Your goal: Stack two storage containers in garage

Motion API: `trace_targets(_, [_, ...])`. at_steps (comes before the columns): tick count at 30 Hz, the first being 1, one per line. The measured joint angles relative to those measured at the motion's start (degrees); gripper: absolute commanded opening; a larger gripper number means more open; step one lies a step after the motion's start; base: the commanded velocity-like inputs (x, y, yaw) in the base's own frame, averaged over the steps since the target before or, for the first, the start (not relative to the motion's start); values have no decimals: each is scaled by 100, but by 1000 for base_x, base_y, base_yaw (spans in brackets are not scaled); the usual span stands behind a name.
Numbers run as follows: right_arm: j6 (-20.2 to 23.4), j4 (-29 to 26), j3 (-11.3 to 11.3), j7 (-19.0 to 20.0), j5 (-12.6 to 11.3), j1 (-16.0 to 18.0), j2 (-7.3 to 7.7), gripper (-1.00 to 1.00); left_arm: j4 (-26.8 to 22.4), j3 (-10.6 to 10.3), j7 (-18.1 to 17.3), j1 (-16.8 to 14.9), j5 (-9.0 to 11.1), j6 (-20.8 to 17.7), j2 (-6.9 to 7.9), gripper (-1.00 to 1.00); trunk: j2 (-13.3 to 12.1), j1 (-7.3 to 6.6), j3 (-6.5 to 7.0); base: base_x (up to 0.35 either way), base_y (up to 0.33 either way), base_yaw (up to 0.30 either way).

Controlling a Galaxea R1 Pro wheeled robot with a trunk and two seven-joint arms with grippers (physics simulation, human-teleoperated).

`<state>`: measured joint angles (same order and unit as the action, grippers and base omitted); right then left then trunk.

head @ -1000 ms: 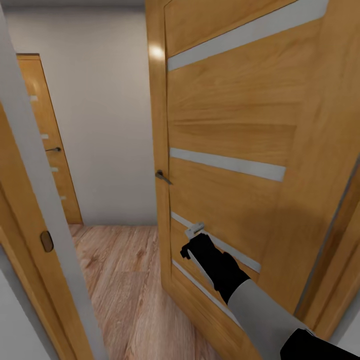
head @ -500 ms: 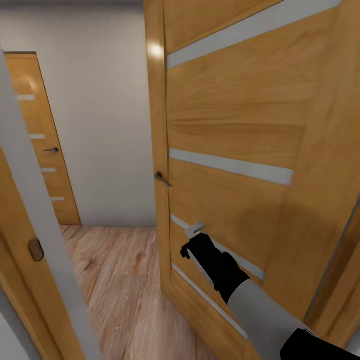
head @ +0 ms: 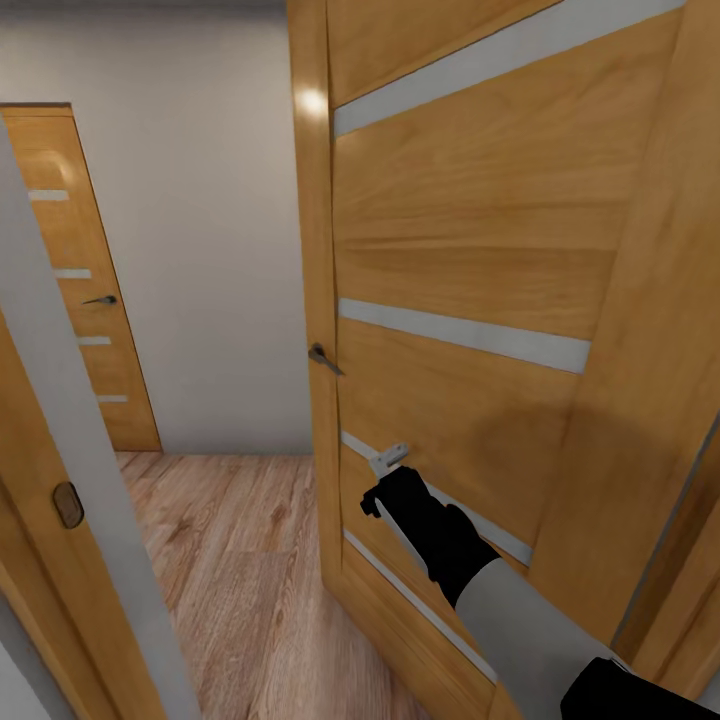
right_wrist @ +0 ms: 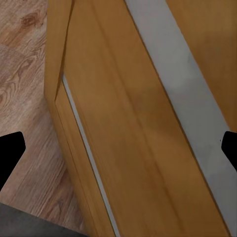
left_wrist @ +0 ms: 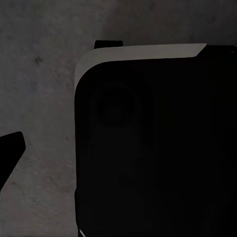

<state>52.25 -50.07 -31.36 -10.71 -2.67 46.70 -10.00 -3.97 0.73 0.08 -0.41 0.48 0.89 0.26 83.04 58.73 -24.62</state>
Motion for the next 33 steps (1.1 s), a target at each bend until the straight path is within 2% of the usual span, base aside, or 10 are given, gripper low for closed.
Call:
trace_targets(16, [87,0,0,0,7,0,0,100,0,0,0,0,0,2,0,100,0,0,0,0,0,0])
trace_targets(23, [205,160,5,-213,-187,132,0,100,-18,8,0,0,8,6,-2,100,0,0,0,0,0,0])
trace_targets(28, [40,22,0,-73,-53,-29,0,100,-18,9,0,0,8,6,0,100,0,0,0,0,0,0])
trace_targets(33, [50,-21,-3,24,90,-78,0,100,-18,8,0,0,8,6,0,100,0,0,0,0,0,0])
